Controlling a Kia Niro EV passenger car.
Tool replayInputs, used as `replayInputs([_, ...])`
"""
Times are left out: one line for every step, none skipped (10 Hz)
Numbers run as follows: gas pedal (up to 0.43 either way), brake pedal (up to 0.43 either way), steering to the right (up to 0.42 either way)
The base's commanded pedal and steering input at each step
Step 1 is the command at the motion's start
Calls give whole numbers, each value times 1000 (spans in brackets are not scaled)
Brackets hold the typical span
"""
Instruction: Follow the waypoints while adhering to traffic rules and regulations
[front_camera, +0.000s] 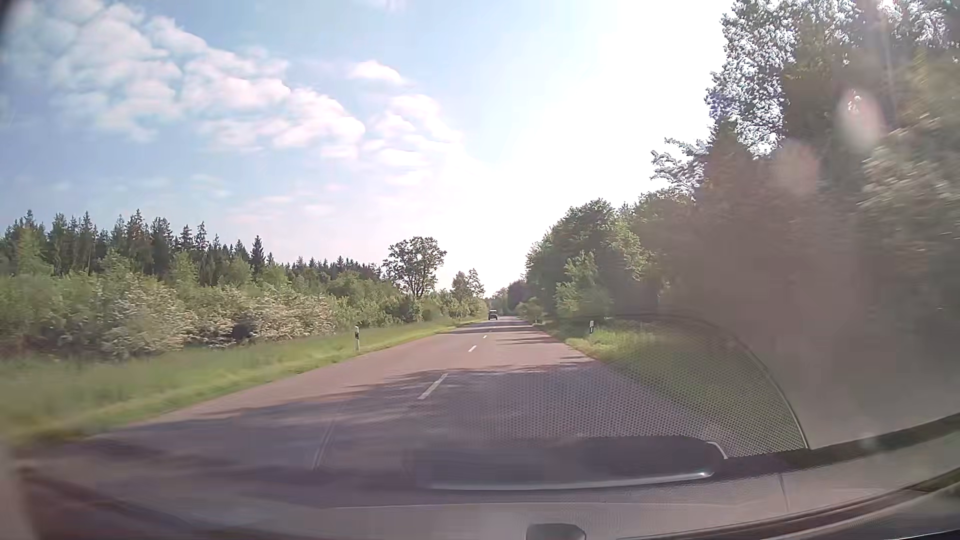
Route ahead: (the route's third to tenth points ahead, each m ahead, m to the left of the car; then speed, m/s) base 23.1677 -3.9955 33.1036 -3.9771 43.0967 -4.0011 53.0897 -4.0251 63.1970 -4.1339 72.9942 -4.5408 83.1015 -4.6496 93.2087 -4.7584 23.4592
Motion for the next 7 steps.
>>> replayInputs([240, 0, -2])
replayInputs([240, 0, -2])
replayInputs([240, 0, -1])
replayInputs([240, 0, -2])
replayInputs([240, 0, -1])
replayInputs([240, 0, -1])
replayInputs([240, 0, -1])
